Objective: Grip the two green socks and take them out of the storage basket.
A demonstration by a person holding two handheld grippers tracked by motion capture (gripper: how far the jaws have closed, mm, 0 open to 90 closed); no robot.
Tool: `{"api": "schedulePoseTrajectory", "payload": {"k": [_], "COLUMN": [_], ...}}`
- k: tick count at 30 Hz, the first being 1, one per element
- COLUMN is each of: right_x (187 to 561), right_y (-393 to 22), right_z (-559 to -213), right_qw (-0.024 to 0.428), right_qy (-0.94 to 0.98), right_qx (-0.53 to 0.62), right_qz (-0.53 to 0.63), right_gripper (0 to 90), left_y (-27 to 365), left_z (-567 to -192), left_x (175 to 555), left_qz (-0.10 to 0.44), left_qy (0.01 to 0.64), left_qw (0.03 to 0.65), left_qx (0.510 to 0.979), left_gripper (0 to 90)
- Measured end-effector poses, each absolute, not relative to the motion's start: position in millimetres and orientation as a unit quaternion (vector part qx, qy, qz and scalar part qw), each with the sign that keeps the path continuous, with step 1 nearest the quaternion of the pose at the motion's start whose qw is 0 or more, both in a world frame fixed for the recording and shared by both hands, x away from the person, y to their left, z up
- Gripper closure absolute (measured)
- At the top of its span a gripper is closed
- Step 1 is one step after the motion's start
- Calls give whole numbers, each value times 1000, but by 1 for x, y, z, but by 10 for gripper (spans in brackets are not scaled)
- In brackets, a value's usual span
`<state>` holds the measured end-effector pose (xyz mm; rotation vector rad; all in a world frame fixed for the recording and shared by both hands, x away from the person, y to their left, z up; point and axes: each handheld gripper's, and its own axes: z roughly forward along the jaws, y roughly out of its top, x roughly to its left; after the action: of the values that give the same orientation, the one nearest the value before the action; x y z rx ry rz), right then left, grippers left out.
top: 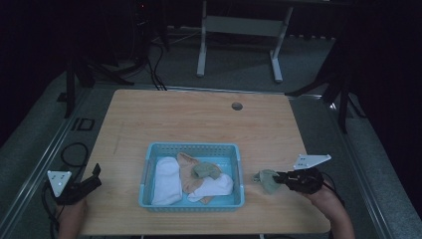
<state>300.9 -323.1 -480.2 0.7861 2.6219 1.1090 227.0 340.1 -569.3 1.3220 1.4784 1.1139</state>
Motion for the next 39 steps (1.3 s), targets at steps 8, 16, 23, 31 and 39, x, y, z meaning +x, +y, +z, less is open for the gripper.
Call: {"api": "schedulePoseTrajectory", "payload": {"k": [8, 16, 23, 31, 39], "right_x": [302, 303, 303, 306, 311], "right_y": [-329, -331, -334, -336, -331], "right_z": [-505, -516, -527, -524, -496], "right_qw": [79, 69, 54, 74, 95], "right_qy": [884, 885, 888, 884, 884], "right_qx": [288, 300, 309, 324, 313], "right_qz": [359, 349, 337, 329, 334], "right_gripper": [808, 807, 804, 645, 577], "left_y": [340, 340, 339, 340, 340], "left_z": [-569, -569, -569, -569, -569], "left_x": [227, 227, 227, 227, 227], "left_qz": [445, 447, 447, 447, 446], "left_qy": [589, 590, 590, 590, 590], "left_qw": [420, 421, 420, 420, 420], "left_qx": [527, 525, 525, 525, 527], "left_gripper": [7, 7, 7, 7, 7]}}
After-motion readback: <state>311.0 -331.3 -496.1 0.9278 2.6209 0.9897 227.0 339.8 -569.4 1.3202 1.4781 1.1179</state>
